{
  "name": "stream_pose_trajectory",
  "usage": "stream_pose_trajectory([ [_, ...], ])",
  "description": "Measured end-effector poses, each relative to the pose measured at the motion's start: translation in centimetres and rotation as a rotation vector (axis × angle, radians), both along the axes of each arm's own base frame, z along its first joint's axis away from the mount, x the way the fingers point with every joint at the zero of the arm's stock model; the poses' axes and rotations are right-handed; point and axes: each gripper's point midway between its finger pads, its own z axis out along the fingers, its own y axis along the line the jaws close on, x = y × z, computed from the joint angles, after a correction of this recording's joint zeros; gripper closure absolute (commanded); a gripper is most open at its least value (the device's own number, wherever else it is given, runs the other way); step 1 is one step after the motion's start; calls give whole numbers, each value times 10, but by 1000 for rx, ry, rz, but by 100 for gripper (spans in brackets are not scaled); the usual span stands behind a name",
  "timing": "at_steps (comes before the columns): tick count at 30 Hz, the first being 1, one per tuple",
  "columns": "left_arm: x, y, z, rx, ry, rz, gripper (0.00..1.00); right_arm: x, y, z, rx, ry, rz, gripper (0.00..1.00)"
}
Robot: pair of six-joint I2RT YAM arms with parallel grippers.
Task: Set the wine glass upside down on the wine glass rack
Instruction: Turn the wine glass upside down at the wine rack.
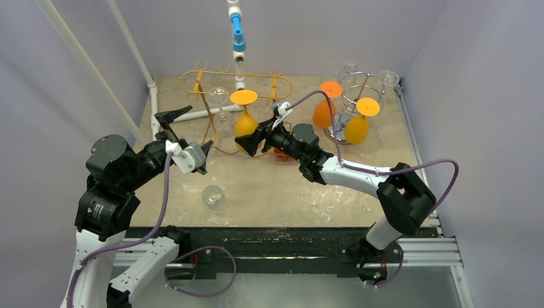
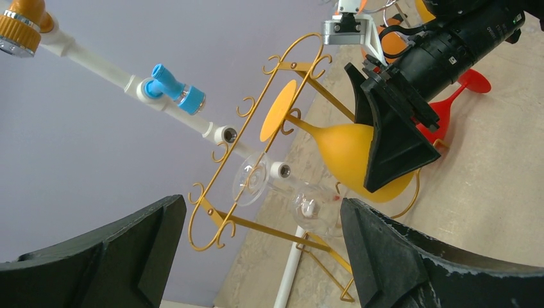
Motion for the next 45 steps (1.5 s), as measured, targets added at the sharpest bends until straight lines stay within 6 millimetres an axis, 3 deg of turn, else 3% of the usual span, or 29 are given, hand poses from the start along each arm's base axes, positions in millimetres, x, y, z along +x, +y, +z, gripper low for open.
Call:
stream_pose_trajectory([
  [6, 0, 0, 0, -1, 0, 0, 0, 5, 0, 0, 18, 9, -4, 11],
  [14, -2, 0, 5, -16, -4, 0, 0, 11, 4, -15, 3, 45, -10, 8],
  [22, -2, 0, 5, -24, 4, 1, 0, 17, 3, -15, 14, 58, -26, 1],
  [33, 7, 3, 1, -54, 56, 45, 0, 18, 2, -16, 10, 77, -34, 1],
  [38, 17, 5, -3, -77, 107, 88, 0, 4, -12, -10, -11, 91, -35, 1],
  [45, 36, 10, -10, -112, 183, 171, 0, -31, -47, 16, -12, 80, -29, 1],
])
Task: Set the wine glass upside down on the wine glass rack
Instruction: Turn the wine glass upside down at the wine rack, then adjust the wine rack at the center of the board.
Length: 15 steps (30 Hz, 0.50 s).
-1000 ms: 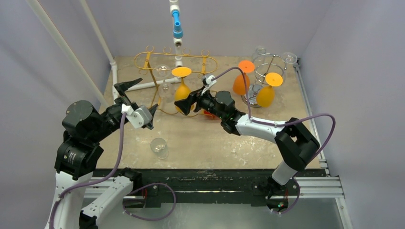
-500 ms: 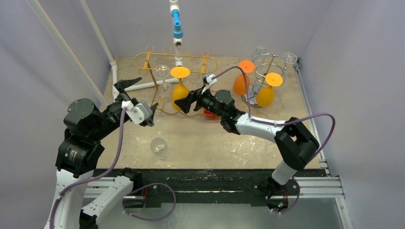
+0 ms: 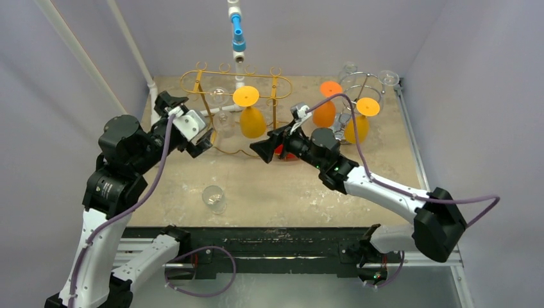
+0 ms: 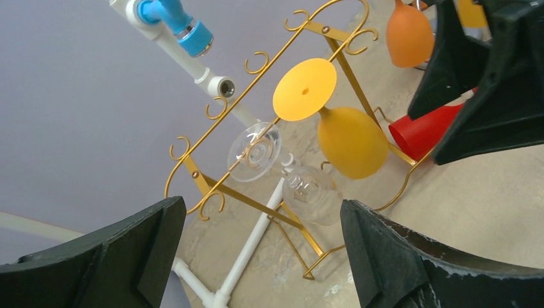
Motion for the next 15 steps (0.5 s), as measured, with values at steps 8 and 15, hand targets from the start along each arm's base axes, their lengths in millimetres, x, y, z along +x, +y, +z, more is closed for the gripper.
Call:
stream_pose_trajectory([
  [8, 30, 16, 5, -41, 62, 166, 10, -15, -31, 25, -92, 21, -46, 2],
  [15, 65, 34, 6, -40, 123, 352, 37, 31, -67, 133, -89, -29, -207, 19],
])
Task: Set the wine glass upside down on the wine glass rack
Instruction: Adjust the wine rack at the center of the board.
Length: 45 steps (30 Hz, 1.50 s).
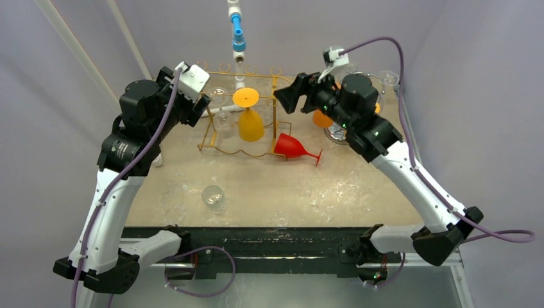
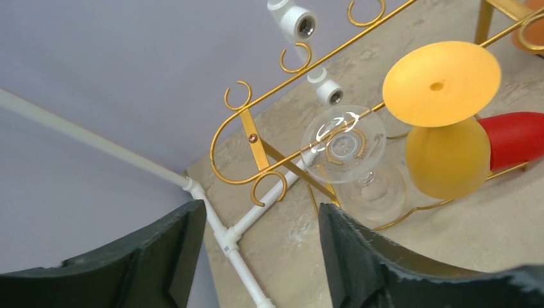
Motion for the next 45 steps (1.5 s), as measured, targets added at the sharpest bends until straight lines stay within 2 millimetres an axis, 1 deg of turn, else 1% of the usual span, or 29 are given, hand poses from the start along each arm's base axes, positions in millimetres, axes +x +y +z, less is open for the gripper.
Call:
stream_pose_trajectory([
  [1, 4, 2, -3, 3, 11, 20, 43, 9, -8, 15, 3, -12, -33, 21],
  [2, 6, 4, -6, 9, 22, 36, 47, 16, -15, 25, 3, -16, -59, 23],
  [3, 7, 7, -10, 17, 34, 53, 53, 22, -21, 31, -1, -15, -82, 24],
  [4, 8, 9, -12, 24, 40, 65, 57, 27, -27, 34, -11, -8, -100, 25],
  [6, 9, 14, -13, 36, 43, 94, 61, 39, -36, 31, -37, 22, -137, 25],
  [8, 9, 19, -13, 49, 39, 114, 64, 50, -39, 22, -64, 56, -161, 25],
  [10, 10, 22, -17, 65, 46, 130, 65, 63, -42, 4, -99, 103, -180, 26],
  [12, 10, 24, -26, 85, 63, 137, 66, 74, -44, -17, -134, 152, -194, 29],
  [15, 12, 26, -45, 118, 103, 146, 67, 88, -45, -48, -181, 223, -207, 39],
  [17, 13, 27, -59, 147, 130, 146, 68, 94, -45, -60, -191, 250, -205, 43],
  [18, 14, 28, -65, 156, 143, 148, 68, 97, -44, -59, -180, 248, -200, 43],
  [21, 15, 29, -75, 180, 163, 152, 68, 97, -44, -56, -171, 245, -186, 47],
  [26, 22, 31, -75, 193, 155, 160, 68, 96, -42, -55, -159, 250, -162, 52],
  [29, 28, 34, -77, 202, 153, 171, 69, 93, -38, -54, -148, 253, -140, 57],
  [32, 37, 45, -80, 215, 156, 202, 71, 92, -34, -52, -132, 253, -118, 64],
  [34, 44, 57, -85, 220, 171, 228, 72, 90, -32, -51, -122, 256, -104, 69],
  [37, 55, 77, -95, 222, 201, 271, 72, 88, -28, -53, -108, 269, -83, 74],
  [39, 61, 83, -99, 221, 212, 281, 72, 88, -27, -54, -96, 277, -76, 76],
  [45, 70, 76, -100, 203, 202, 248, 72, 87, -26, -55, -43, 293, -69, 79],
])
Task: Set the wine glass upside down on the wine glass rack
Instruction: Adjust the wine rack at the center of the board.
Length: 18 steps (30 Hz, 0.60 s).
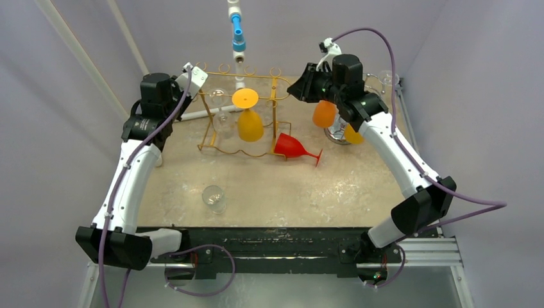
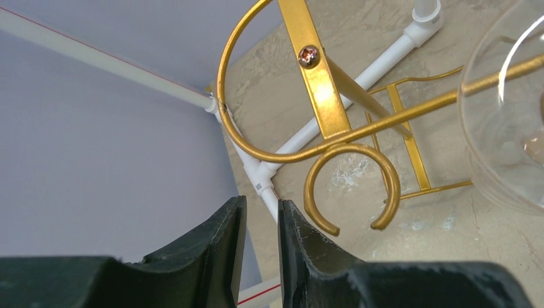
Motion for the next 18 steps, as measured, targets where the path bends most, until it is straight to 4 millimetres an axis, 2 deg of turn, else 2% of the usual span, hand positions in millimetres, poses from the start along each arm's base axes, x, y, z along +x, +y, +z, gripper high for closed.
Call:
stream_pose_trajectory([
  [10, 20, -3, -8, -6, -2, -3, 72, -14, -4, 1, 30, 25, -6, 82],
  [18, 23, -3, -7, -9, -8, -1, 72, -21, -3, 0, 61, 55, 1, 84],
])
